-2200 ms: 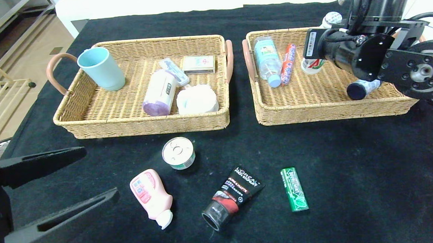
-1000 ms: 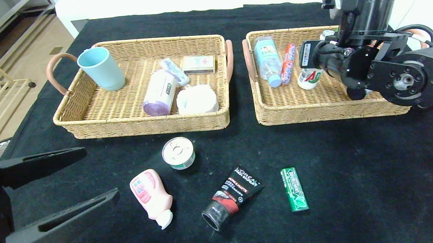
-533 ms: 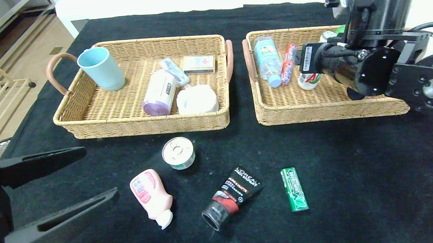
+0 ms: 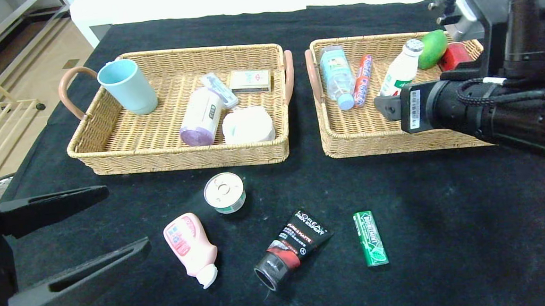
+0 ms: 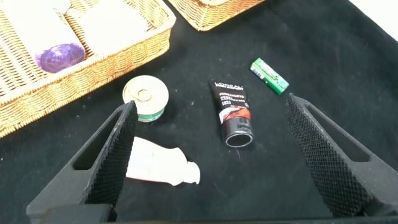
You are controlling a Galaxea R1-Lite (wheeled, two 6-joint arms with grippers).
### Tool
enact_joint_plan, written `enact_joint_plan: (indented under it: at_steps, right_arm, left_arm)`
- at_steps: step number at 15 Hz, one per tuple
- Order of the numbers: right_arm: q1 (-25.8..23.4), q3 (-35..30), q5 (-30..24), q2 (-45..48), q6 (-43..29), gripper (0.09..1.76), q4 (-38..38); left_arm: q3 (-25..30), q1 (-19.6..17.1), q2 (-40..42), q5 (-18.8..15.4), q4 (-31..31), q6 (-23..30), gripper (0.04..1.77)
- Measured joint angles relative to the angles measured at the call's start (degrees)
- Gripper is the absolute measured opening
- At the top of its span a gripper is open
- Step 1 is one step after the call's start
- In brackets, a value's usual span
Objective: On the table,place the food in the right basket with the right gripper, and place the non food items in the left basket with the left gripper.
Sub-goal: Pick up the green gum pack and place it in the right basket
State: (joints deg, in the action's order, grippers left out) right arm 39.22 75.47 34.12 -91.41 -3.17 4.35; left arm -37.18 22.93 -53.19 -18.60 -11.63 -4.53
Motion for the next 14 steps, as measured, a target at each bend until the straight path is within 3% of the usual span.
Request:
enact_joint_plan:
  at_steps: [5, 9, 14]
  right_arm:
    - [7.1, -5.7, 1.4, 3.4, -5.6, 1.68, -8.5]
    - [11.0, -6.5, 1.2, 2.7, -11.7, 1.69, -16.8]
    - [14.9, -6.8, 0.9, -1.9, -17.2, 1.7, -17.7]
  left_arm:
    - [0.1, 0.0, -0.3, 0.0, 0.0, 0.0, 1.72]
    - [0.2, -1.0, -0.5, 0.0, 0.0, -0.2, 1.72]
    - [0.2, -1.2, -0.5, 0.0, 0.0, -0.7, 1.72]
